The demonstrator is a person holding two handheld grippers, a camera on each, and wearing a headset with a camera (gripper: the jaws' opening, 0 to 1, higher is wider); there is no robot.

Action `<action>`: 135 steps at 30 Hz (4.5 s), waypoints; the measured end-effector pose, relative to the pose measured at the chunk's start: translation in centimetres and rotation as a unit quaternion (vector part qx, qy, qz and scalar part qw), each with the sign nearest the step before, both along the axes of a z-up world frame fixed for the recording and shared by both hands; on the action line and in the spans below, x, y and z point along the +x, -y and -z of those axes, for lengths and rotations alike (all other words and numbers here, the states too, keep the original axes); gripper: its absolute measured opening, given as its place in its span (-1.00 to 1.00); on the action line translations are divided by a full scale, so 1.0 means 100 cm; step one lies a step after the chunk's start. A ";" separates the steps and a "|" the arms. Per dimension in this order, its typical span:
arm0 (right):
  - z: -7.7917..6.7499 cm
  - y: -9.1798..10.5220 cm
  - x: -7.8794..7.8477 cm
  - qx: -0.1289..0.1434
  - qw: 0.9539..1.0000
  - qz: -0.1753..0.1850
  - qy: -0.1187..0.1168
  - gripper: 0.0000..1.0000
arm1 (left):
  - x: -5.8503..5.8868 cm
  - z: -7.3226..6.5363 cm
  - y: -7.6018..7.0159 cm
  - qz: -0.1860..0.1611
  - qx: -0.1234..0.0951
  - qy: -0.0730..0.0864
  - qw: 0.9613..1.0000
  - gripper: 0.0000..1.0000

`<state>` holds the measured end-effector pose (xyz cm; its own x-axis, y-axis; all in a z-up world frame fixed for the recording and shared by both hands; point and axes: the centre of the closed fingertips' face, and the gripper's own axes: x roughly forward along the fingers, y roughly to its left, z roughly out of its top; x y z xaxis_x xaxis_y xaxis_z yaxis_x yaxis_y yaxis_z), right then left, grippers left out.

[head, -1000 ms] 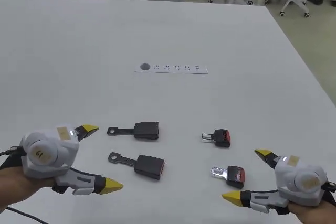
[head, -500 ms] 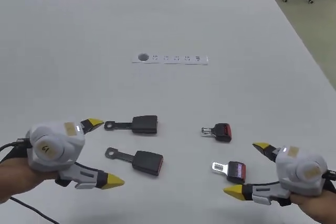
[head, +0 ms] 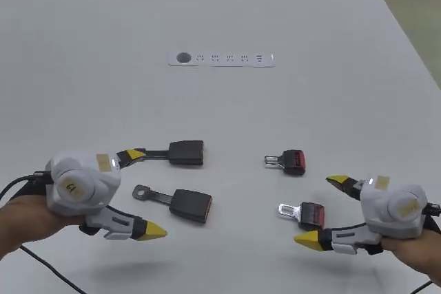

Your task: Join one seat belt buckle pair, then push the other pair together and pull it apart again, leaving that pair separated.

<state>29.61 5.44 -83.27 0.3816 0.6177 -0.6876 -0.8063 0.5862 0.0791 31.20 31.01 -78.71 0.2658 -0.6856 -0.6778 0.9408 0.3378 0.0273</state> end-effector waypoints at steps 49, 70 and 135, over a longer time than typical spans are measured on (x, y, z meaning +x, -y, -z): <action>0.028 0.012 -0.008 -0.050 0.987 -0.139 -0.055 -0.29 | 0.000 0.069 0.048 0.146 0.045 -0.019 0.988 -0.28; 0.028 -0.048 0.005 -0.059 0.978 -0.193 -0.058 -0.32 | 0.000 0.072 0.042 0.127 0.055 -0.019 0.990 -0.29; 0.028 -0.170 0.008 -0.014 0.972 -0.231 -0.041 -0.31 | -0.005 0.071 0.039 0.186 0.074 -0.027 0.979 -0.30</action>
